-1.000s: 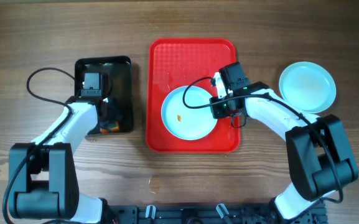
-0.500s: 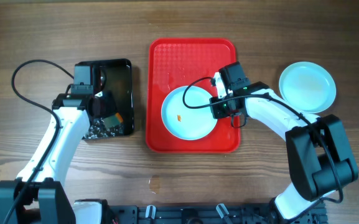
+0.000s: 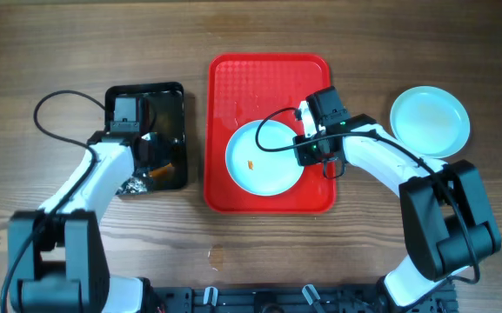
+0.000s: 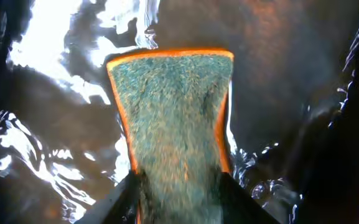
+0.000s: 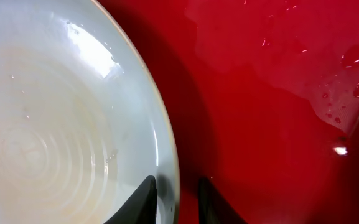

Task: Clean dirty plates on tray and stack at the side
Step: 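Grasp the sponge in the black tray with the left gripper, then move the sponge in the left gripper toward the held plate, then scrub the white plate on the red tray with the left-held sponge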

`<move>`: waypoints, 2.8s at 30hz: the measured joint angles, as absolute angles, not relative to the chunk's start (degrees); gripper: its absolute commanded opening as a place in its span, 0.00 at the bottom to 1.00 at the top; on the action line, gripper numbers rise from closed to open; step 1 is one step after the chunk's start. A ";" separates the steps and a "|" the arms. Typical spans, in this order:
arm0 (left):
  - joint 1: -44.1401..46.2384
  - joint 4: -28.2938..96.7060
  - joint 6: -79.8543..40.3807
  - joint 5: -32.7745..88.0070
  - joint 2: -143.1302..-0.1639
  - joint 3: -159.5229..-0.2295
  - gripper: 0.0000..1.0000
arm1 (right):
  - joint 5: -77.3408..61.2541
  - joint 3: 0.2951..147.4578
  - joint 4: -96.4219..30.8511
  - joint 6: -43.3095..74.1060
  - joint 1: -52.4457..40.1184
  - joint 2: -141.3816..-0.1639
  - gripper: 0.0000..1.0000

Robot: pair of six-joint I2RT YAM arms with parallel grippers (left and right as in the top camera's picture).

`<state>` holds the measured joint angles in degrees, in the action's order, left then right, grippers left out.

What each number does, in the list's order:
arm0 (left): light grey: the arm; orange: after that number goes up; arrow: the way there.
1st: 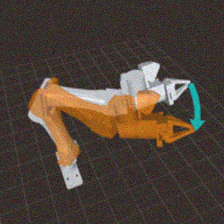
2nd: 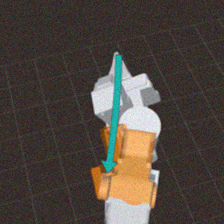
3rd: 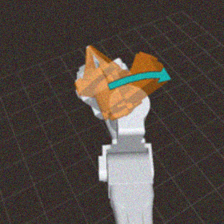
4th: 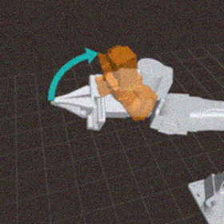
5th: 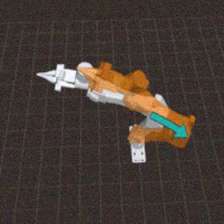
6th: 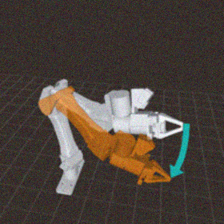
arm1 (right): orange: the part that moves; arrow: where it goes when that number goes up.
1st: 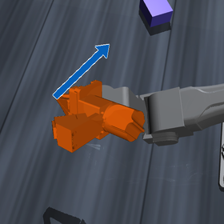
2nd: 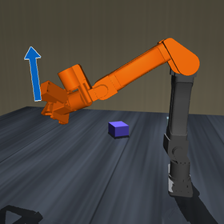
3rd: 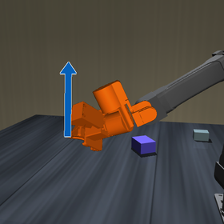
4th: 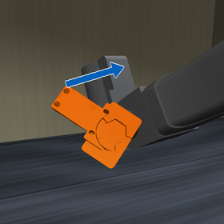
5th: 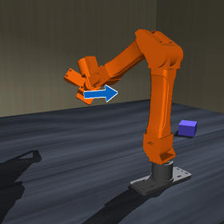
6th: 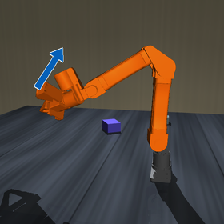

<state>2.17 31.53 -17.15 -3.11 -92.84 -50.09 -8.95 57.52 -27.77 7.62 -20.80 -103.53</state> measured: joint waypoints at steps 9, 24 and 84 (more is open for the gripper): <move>2.17 35.20 -16.86 -3.14 -94.15 -51.29 0.04 | -8.95 57.52 -27.77 7.64 -20.80 -103.53 0.24; 6.35 43.35 -17.06 4.19 -82.28 -57.84 0.04 | -8.95 57.52 -27.83 7.64 -20.80 -103.53 0.22; 34.28 29.61 -17.65 -12.64 -104.68 -60.93 0.04 | -9.93 54.24 -25.30 30.11 -20.80 -101.86 0.04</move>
